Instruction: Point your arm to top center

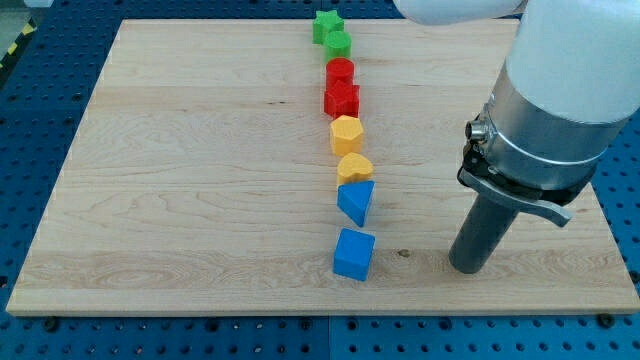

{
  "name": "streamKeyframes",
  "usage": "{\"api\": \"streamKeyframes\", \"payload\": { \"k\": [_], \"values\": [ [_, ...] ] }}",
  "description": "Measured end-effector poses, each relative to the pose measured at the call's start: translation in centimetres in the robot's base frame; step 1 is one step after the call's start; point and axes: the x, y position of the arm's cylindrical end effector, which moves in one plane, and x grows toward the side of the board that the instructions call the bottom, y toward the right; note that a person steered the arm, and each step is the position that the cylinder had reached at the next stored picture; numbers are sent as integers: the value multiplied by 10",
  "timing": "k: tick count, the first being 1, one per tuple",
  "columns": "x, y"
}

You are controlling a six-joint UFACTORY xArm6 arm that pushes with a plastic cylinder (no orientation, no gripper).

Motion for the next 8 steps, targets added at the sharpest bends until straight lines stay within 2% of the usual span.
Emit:
{"api": "streamKeyframes", "payload": {
  "k": [2, 3, 5, 6, 8],
  "values": [
    [-10, 1],
    [-82, 5],
    [-265, 11],
    [-294, 11],
    [-347, -41]
  ]
}}
